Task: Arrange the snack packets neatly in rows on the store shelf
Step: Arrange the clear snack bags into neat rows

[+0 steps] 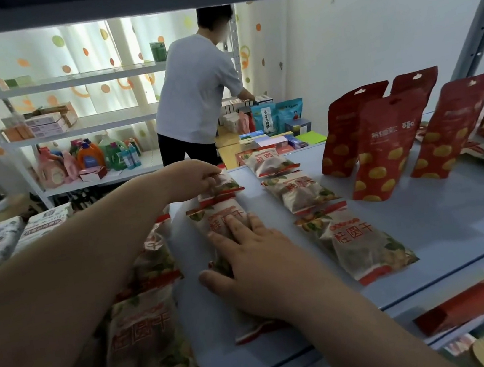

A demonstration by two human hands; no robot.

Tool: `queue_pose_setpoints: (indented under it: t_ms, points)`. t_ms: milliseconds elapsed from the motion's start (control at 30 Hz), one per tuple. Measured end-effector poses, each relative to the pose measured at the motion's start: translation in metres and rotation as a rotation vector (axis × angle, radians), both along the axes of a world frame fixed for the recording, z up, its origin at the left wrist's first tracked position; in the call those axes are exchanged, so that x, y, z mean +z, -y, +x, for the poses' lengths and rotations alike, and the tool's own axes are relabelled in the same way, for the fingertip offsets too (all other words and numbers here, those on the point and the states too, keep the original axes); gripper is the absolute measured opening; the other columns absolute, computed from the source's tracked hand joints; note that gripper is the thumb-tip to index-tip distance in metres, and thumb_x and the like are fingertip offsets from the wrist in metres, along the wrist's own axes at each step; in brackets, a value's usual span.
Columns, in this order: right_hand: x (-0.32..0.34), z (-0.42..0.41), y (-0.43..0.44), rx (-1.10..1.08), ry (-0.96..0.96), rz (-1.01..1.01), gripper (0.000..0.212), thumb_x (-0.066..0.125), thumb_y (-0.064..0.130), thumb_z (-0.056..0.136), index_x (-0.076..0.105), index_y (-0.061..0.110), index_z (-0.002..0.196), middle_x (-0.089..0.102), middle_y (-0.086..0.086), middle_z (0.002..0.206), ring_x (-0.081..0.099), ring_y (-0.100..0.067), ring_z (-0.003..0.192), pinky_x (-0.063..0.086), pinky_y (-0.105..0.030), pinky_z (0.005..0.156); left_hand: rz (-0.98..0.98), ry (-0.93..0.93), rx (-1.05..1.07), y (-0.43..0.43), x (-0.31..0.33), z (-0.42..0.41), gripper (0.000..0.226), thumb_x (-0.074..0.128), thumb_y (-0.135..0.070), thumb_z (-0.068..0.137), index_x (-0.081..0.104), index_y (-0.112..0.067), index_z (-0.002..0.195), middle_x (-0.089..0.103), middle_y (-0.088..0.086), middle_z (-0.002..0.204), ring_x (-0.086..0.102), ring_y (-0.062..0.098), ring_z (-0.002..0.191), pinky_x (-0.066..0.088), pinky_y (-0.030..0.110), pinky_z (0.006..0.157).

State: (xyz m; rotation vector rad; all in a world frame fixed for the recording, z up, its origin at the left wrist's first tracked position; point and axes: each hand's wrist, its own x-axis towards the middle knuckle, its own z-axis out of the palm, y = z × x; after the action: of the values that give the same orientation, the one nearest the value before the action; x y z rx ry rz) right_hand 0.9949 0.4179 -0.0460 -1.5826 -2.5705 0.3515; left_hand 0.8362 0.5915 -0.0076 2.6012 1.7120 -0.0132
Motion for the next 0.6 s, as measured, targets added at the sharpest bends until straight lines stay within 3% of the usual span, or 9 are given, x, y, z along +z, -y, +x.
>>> queue_pose_setpoints:
  t_ms: [233,600]
  points:
    - [0.0,0.006,0.004,-0.029,-0.034,-0.01,0.068,0.028,0.061,0.097,0.008,0.035,0.157,0.0,-0.001,0.166,-0.006,-0.028,0.151,0.005,-0.045,0.12,0.007,0.013,0.029,-0.008,-0.005,-0.006,0.043,0.047,-0.02,0.101,0.048,-0.019,0.144,0.055,0.005,0.139,0.052,0.022,0.123,0.038,0.031,0.1]
    - [0.002,0.003,-0.006,-0.074,0.016,-0.011,0.072,0.03,0.062,0.096,0.008,0.032,0.157,0.0,-0.007,0.165,-0.002,-0.036,0.15,0.009,-0.048,0.12,0.005,0.03,0.019,-0.014,-0.008,-0.005,0.045,0.047,-0.017,0.101,0.046,-0.026,0.145,0.054,0.004,0.135,0.052,0.018,0.114,0.039,0.024,0.091]
